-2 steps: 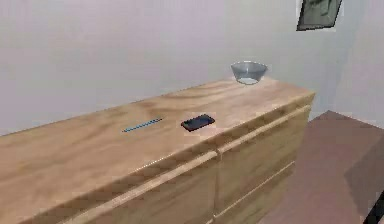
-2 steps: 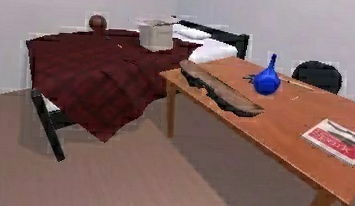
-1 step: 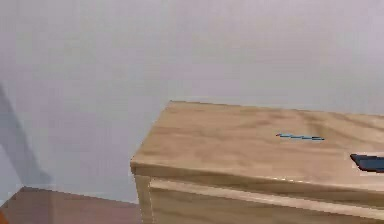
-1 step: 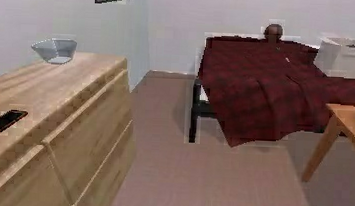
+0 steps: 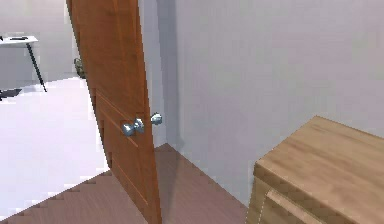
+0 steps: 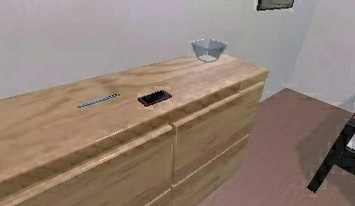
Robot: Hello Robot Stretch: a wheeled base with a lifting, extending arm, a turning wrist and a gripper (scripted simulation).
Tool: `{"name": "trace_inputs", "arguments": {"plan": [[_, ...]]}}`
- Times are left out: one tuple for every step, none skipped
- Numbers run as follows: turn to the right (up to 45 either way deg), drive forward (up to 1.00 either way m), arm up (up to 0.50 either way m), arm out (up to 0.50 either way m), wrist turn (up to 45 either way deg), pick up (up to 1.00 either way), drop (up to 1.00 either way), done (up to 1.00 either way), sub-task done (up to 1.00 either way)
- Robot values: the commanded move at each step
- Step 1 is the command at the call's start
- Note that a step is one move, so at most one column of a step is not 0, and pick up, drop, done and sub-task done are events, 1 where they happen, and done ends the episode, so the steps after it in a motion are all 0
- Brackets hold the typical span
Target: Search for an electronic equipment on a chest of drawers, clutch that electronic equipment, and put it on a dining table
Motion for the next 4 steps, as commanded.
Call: {"name": "trace_inputs", "arguments": {"plan": [[0.0, 0.00, 0.50, 0.00, 0.0, 0.00, 0.00, 0.00, 0.00], [0.0, 0.00, 0.38, 0.00, 0.0, 0.00, 0.00, 0.00, 0.00], [0.0, 0.00, 0.00, 0.46, 0.0, 0.00, 0.00, 0.00, 0.00], [0.0, 0.00, 0.00, 0.00, 45.0, 0.00, 0.00, 0.00, 0.00]]}}
